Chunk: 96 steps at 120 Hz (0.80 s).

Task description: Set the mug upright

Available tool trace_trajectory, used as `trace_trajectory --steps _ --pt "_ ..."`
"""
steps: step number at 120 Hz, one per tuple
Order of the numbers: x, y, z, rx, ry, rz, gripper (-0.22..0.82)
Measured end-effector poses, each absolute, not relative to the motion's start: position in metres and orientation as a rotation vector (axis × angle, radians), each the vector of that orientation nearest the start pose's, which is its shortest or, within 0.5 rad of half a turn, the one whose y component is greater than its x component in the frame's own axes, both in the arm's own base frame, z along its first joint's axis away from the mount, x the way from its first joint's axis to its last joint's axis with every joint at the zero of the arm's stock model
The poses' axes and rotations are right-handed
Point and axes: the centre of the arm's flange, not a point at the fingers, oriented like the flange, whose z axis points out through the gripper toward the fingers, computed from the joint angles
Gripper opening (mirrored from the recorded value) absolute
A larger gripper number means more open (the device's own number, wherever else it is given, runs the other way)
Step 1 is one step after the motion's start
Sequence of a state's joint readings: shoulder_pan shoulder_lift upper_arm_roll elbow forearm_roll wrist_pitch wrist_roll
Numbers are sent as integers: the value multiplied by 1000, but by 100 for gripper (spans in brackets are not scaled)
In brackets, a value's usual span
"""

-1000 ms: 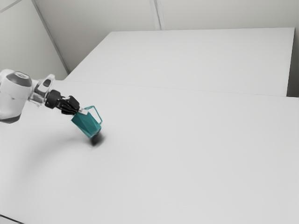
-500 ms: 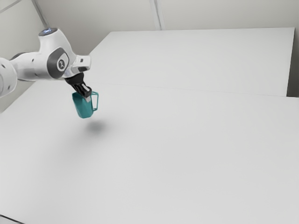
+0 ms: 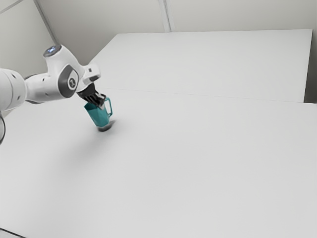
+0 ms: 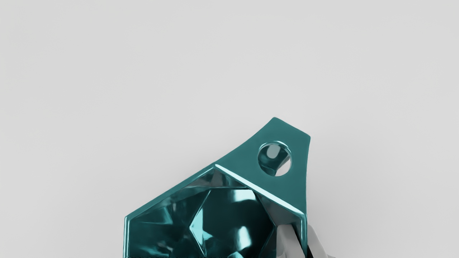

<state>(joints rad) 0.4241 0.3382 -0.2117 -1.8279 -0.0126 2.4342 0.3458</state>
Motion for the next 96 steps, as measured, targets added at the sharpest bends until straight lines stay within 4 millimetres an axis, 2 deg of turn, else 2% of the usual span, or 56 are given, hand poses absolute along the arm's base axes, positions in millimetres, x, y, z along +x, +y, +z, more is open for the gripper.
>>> trace_trajectory --steps 33,56,71,80,96 --pt "645 153 362 -3102 101 -423 -18" --pt "646 153 358 -3104 67 -417 22" --pt "647 153 366 -3099 52 -435 39" --pt "651 152 392 -3078 50 -482 46" --pt "656 149 492 -3053 31 -546 53"
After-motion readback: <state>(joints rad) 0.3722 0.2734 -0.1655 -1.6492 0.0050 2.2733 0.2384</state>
